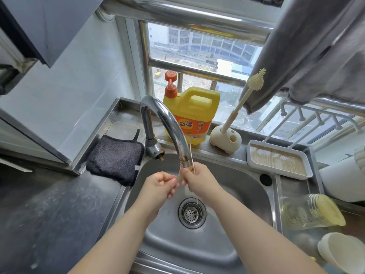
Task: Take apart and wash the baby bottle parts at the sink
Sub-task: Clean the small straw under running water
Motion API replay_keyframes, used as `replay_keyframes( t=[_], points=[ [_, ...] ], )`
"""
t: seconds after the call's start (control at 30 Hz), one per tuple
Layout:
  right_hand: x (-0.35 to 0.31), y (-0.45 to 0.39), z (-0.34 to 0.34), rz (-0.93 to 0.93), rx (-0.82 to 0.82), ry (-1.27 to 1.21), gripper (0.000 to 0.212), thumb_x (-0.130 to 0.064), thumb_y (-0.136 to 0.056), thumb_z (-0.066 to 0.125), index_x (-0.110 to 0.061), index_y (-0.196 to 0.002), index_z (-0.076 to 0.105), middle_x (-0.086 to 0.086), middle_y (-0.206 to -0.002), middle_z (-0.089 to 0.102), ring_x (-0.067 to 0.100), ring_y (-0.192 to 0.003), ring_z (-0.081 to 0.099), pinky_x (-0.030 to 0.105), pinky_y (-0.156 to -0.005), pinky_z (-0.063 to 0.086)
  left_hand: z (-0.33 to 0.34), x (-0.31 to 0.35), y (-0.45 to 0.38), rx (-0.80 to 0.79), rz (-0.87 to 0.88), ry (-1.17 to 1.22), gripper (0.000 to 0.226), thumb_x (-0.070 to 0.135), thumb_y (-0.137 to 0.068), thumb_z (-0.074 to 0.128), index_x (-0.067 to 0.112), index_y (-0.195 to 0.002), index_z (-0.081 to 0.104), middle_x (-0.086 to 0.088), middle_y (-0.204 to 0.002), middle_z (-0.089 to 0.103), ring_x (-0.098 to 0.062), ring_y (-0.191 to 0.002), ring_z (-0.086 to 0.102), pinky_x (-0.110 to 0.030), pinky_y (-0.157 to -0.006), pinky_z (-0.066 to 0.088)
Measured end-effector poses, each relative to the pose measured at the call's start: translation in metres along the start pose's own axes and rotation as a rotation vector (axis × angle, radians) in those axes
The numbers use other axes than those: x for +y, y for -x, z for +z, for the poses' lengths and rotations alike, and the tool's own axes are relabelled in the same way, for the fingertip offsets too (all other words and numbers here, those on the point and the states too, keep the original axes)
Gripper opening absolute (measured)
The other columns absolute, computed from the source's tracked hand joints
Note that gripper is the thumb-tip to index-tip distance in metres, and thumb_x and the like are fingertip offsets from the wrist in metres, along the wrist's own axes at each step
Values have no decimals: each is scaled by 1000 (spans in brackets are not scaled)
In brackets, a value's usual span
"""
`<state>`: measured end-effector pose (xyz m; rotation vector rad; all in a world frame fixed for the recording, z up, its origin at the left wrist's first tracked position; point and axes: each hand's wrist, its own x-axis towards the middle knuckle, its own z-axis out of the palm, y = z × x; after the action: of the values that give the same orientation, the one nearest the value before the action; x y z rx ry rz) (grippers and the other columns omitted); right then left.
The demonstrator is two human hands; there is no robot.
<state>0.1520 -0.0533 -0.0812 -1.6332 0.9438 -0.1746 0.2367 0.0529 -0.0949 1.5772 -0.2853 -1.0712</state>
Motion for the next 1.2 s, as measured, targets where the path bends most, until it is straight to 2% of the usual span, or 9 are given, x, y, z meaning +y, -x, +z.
replay_keyframes(
  t=[0.13, 0.23, 0.37, 0.47, 0.6, 0.7, 0.83, 1.03, 1.2],
  points=[
    [-1, 4, 6, 52, -105, -105, 17, -23, -99, 46, -18, -83, 50, -7, -57, 54, 9, -50, 39, 23, -51, 32, -2, 2, 2, 31, -39, -204, 29, 17, -102, 38, 12, -81, 57, 4, -59, 40, -8, -50, 30, -19, -44, 25],
    [1, 5, 9, -11, -129, -57, 10, -18, -91, 59, -13, -88, 52, -8, -64, 52, 0, -51, 44, 15, -53, 35, -2, 1, 3, -18, -65, -211, 33, 23, -103, 34, 11, -79, 53, 4, -58, 33, -9, -49, 26, -19, -43, 22],
    [-1, 1, 9, -7, -28, 14, 15, -21, -89, 62, -11, -80, 56, -10, -63, 51, -2, -53, 44, 12, -53, 35, 2, -5, 6, -83, -25, -100, 29, 4, -102, 34, 11, -88, 59, 1, -66, 44, -7, -51, 37, -18, -51, 35],
    [-4, 1, 8, 7, 3, 56, 32, -29, -94, 55, -19, -65, 51, -8, -59, 52, 8, -58, 48, 23, -57, 37, 0, -9, 9, -51, -9, 34, 32, -3, -98, 41, 16, -93, 66, 1, -68, 53, -4, -52, 43, -19, -54, 41],
    [0, 5, 7, 59, 7, -193, 22, -23, -92, 60, -21, -70, 55, -9, -55, 42, 4, -46, 36, 20, -48, 31, -9, -8, 13, 53, -53, 136, 18, -11, -86, 59, 5, -85, 66, -5, -69, 61, -12, -62, 55, -18, -57, 50],
    [6, 7, 8, 59, -2, -190, 9, -20, -91, 62, -16, -83, 64, -7, -56, 44, 1, -42, 35, 17, -46, 29, -12, -7, 15, 107, -56, 65, 14, -7, -81, 67, 4, -75, 61, -4, -64, 61, -14, -57, 56, -23, -56, 46],
    [7, 8, 5, 86, 23, -137, 18, -17, -95, 50, -21, -86, 65, -7, -61, 54, 5, -51, 41, 22, -52, 32, -13, -9, 15, 110, -98, -27, 25, 15, -92, 61, 6, -70, 51, -5, -58, 50, -8, -36, 35, -18, -39, 30],
    [8, 17, 0, 31, -12, -67, 14, -14, -93, 53, -24, -89, 62, -6, -71, 54, -2, -48, 43, 14, -50, 34, -10, -5, 17, 12, -96, 105, 25, -11, -92, 49, 5, -87, 68, -6, -76, 65, -13, -65, 58, -19, -65, 54],
    [9, 14, 0, 48, 127, -23, 9, -27, -85, 68, -21, -79, 63, 0, -77, 62, 12, -69, 55, 26, -67, 44, -8, -3, 20, 44, -22, -18, 16, -12, -79, 66, 4, -81, 64, -2, -59, 59, -11, -59, 61, -18, -58, 50]
  ],
)
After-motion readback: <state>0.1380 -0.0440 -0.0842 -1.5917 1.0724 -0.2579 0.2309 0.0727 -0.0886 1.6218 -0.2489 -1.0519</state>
